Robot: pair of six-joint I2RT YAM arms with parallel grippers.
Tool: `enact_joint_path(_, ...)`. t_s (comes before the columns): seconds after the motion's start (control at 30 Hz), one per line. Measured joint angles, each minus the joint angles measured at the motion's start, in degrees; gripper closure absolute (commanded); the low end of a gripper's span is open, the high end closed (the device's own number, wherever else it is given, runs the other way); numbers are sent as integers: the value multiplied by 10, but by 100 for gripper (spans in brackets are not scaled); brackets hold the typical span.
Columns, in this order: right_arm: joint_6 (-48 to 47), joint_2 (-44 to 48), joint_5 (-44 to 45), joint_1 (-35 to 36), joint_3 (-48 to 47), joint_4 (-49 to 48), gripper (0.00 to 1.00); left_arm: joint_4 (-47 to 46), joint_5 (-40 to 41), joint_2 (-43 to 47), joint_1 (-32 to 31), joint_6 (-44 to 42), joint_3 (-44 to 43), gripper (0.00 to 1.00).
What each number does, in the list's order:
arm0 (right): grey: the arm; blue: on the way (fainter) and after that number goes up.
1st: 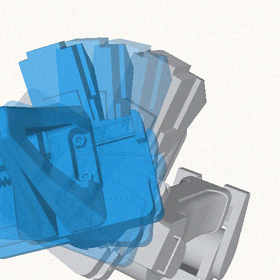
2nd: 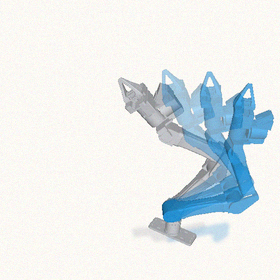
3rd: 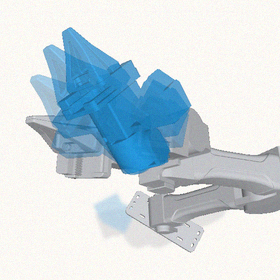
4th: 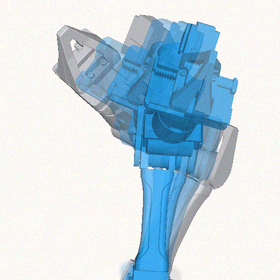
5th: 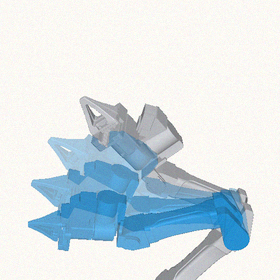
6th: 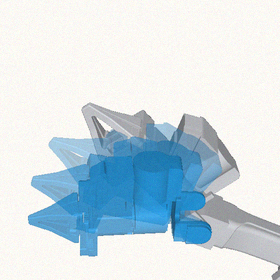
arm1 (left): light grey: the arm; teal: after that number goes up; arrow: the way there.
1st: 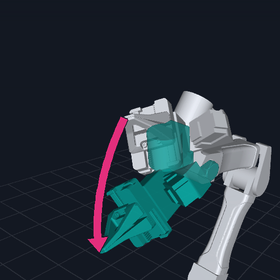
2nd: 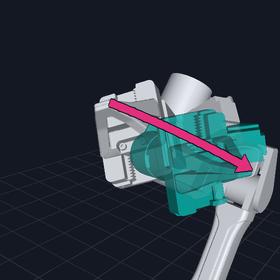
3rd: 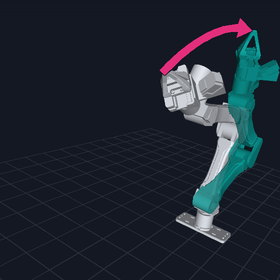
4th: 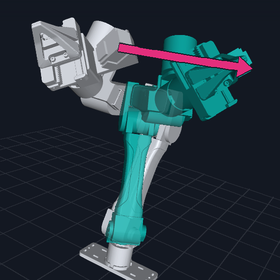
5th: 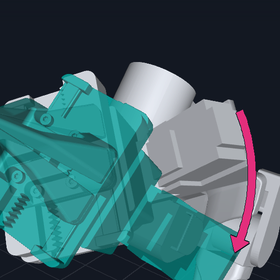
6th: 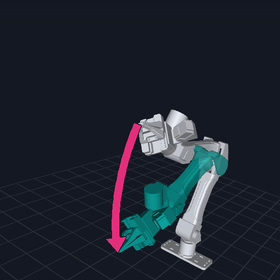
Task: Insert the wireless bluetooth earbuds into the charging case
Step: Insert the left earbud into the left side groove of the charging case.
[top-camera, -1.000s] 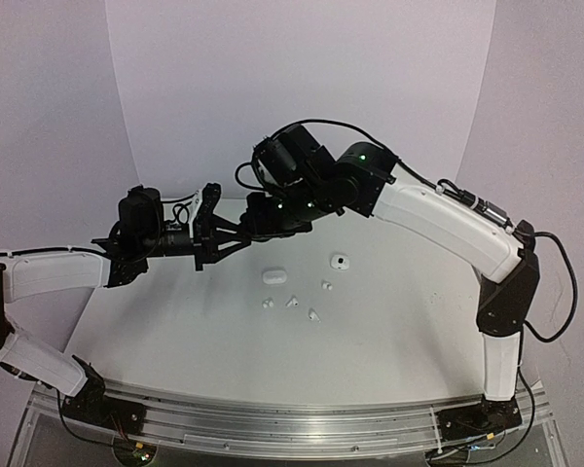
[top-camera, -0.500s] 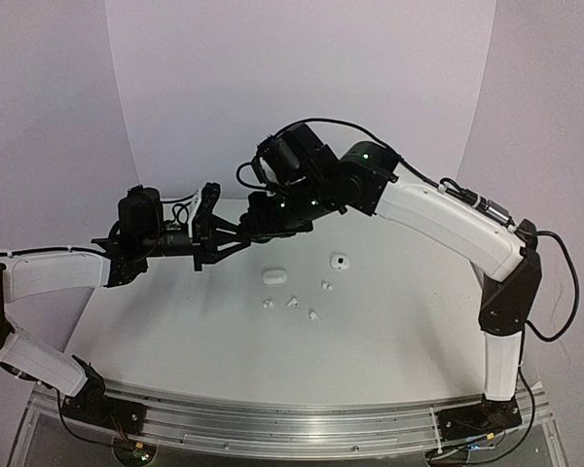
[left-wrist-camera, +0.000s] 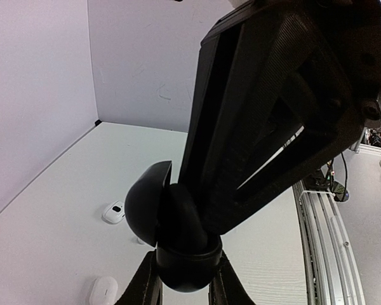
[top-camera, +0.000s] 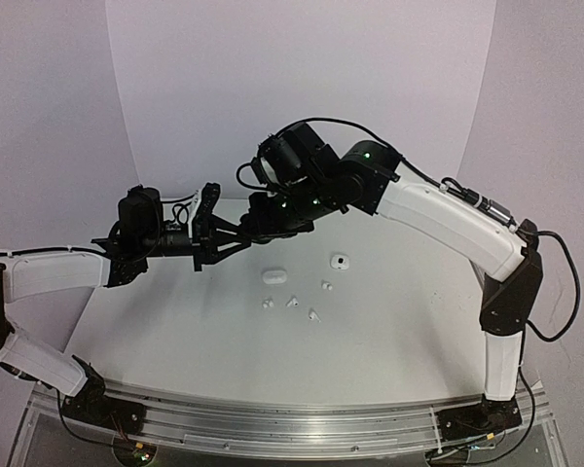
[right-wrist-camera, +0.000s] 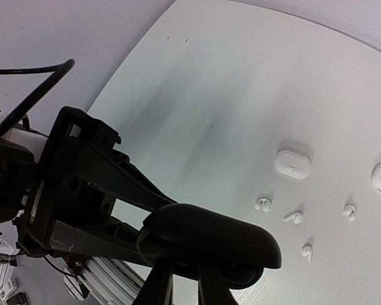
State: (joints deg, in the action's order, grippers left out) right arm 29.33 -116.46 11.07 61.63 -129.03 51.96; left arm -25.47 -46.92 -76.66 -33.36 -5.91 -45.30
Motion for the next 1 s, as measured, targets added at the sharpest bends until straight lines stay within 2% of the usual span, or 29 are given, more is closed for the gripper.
enact_joint_path(0.53,54,0,-16,-12,-15,0,86,-31,32,0,-3,4,0,100)
enact_joint_path(1.0,97,0,-24,-17,-19,0,82,-40,60,1,-5,6,1,100)
